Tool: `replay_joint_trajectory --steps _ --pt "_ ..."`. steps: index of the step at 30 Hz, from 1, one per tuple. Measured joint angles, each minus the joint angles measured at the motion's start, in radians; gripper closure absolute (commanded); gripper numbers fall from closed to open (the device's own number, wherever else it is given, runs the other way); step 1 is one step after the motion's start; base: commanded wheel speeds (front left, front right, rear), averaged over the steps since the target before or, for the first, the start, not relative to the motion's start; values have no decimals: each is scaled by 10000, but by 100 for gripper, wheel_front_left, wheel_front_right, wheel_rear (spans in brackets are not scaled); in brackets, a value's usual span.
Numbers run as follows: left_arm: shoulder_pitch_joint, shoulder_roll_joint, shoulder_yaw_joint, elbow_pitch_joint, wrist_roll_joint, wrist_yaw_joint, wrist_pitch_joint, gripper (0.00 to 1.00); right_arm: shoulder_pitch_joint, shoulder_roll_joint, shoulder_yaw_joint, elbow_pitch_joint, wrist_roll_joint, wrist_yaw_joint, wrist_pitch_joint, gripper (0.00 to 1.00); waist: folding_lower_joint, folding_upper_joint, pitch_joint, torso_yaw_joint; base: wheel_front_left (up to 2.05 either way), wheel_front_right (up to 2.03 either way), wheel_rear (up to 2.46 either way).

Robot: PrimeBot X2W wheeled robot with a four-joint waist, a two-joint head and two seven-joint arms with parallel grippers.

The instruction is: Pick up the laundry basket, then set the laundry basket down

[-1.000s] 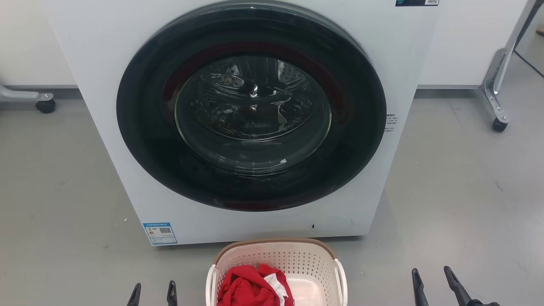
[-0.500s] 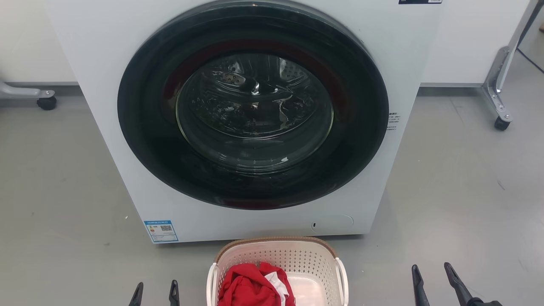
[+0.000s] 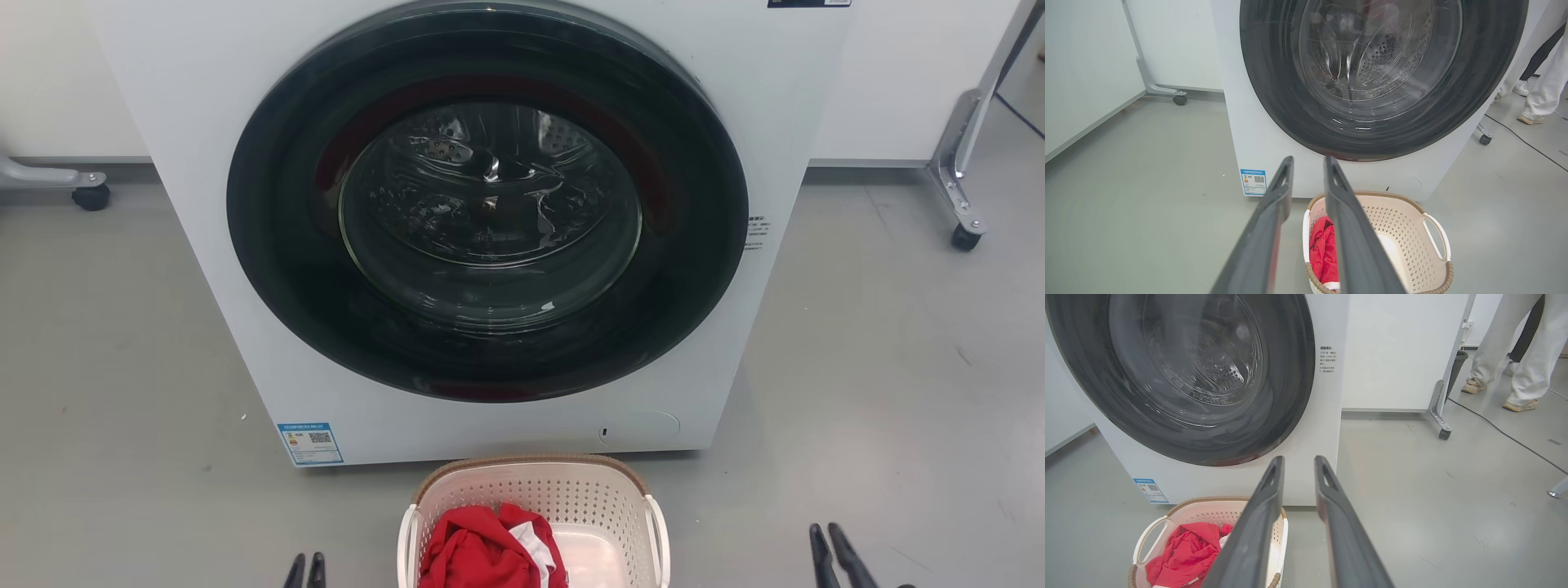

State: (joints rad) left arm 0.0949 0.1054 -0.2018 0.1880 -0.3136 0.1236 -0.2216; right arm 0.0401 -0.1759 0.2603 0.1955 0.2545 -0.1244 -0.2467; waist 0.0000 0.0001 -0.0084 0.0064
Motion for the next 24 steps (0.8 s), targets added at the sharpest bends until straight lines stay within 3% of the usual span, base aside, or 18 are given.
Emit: replay_joint_trajectory --steps 7,24 --pt "88 -58 153 153 -393 -105 146 100 119 111 -219 134 351 105 125 100 1 0 8 -4 0 0 0" --pt "-116 -140 681 334 -2729 -541 803 100 -115 326 -917 337 2882 543 844 100 1 0 23 -16 0 0 0"
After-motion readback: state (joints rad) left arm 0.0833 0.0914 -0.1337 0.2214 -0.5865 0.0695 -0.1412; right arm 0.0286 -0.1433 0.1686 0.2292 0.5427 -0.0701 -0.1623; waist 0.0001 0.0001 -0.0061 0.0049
